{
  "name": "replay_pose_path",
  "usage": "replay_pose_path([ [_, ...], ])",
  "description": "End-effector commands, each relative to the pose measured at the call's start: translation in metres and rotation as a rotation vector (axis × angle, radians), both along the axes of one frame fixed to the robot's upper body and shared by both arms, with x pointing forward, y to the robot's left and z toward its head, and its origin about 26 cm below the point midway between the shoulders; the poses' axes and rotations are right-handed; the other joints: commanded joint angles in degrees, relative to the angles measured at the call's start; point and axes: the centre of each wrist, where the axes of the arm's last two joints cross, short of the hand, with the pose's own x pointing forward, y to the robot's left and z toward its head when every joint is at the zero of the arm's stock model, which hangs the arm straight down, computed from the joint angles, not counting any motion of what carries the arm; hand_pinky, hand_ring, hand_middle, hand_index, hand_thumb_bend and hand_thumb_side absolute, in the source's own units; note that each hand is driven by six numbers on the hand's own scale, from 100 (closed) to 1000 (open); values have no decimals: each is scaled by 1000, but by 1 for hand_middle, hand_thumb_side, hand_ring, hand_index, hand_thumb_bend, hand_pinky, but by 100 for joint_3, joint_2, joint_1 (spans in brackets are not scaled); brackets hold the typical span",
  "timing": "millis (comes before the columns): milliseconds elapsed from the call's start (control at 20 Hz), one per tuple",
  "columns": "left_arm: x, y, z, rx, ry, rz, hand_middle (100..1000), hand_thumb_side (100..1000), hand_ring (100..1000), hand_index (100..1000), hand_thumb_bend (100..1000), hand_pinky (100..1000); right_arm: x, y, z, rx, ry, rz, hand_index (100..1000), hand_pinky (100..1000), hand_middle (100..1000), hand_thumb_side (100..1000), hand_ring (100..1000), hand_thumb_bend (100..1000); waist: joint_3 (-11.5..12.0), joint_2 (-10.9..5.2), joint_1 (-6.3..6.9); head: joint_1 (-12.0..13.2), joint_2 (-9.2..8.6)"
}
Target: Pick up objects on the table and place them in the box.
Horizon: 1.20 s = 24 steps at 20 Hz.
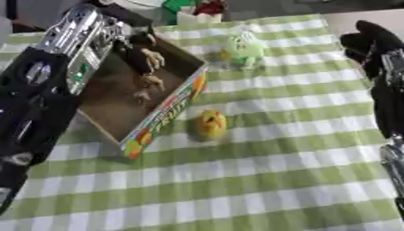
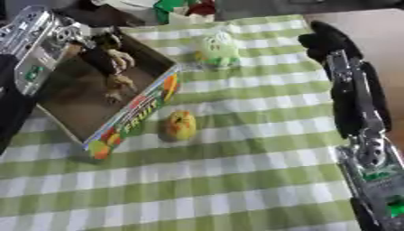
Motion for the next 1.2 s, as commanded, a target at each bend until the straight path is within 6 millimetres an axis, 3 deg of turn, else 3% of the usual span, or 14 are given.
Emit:
replay_pose_path([
  [50,1,6,9,1,-14,18,798,467,763,946,100,585,-3,0,8,-4,-25,3,907,891,738,1000,859,100,-7,-116,-12,-10,34],
  [250,7,10,2,16,10,38,869,600,839,1000,395,660,-3,0,7,-1,-25,2,908,891,738,1000,859,100,-17,-120,-11,-13,41],
  [300,9,11,0,19,14,42,869,600,839,1000,395,660,-3,0,7,-1,-25,2,908,891,738,1000,859,100,-18,-120,-11,-13,42],
  [350,10,13,-1,21,21,48,904,659,884,1000,545,703,-3,0,7,0,-25,2,908,891,738,1000,859,100,-19,-121,-10,-16,43],
  [400,12,14,-3,24,26,54,918,681,908,1000,608,729,-3,0,7,0,-24,1,908,891,738,1000,859,100,-20,-123,-9,-18,44],
  [600,17,20,-7,43,36,80,940,707,947,1000,766,779,-3,0,7,2,-24,0,908,891,737,1000,860,100,-25,-129,-5,-18,46],
  [850,20,24,-8,57,34,99,939,698,947,1000,746,784,-3,0,7,5,-23,-1,908,891,737,1000,860,100,-29,-132,-5,-22,48],
  [1200,11,27,4,-4,5,75,907,766,917,1000,626,773,-3,-1,8,-1,-26,-4,908,890,739,1000,861,100,-19,-134,-16,-77,59],
])
